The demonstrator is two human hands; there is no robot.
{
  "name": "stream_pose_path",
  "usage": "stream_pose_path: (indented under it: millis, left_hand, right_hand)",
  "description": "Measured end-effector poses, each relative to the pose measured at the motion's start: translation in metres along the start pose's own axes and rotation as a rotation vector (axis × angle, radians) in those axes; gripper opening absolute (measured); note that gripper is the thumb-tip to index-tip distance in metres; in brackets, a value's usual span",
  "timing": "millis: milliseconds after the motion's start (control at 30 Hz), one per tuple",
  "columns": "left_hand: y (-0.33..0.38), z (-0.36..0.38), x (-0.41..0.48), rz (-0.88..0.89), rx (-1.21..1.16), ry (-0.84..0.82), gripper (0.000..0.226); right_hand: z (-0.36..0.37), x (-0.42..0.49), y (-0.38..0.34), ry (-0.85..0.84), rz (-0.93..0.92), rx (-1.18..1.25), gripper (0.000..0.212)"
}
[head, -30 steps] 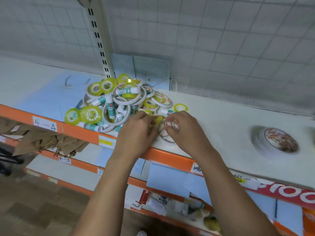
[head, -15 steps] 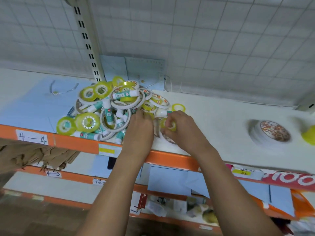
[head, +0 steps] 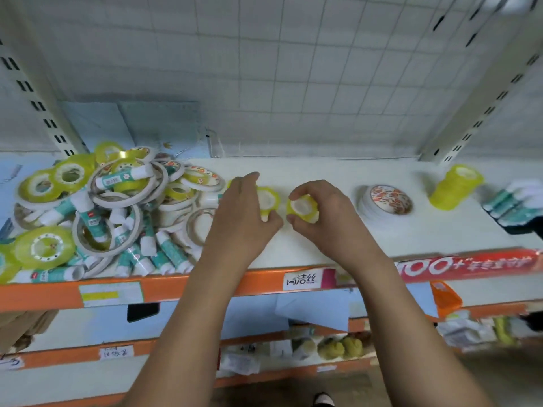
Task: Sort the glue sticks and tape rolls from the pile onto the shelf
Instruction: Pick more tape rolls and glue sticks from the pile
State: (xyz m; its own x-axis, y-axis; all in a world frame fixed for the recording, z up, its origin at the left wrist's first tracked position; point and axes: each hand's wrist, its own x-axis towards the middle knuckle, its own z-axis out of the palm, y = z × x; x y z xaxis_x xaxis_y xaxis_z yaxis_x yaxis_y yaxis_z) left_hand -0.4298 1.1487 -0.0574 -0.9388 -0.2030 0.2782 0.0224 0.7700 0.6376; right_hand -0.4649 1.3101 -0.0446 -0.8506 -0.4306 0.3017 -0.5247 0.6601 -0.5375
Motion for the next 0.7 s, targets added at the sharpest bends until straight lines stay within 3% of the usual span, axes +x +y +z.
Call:
stream_pose_path:
  millis: [267,700]
  left_hand:
    - [0.088,0.081,0.021,0.136,-0.044,-0.116,0.053]
    - [0.213,0.207,0.033,0.253,-0.100,-0.174,0.054]
  right_hand:
    - [-0.080,-0.037,0.090,0.136,0.139,-0.031,0.034]
    - [-0.159,-0.073,0.262,0.067,0.301,-0.051,0.048]
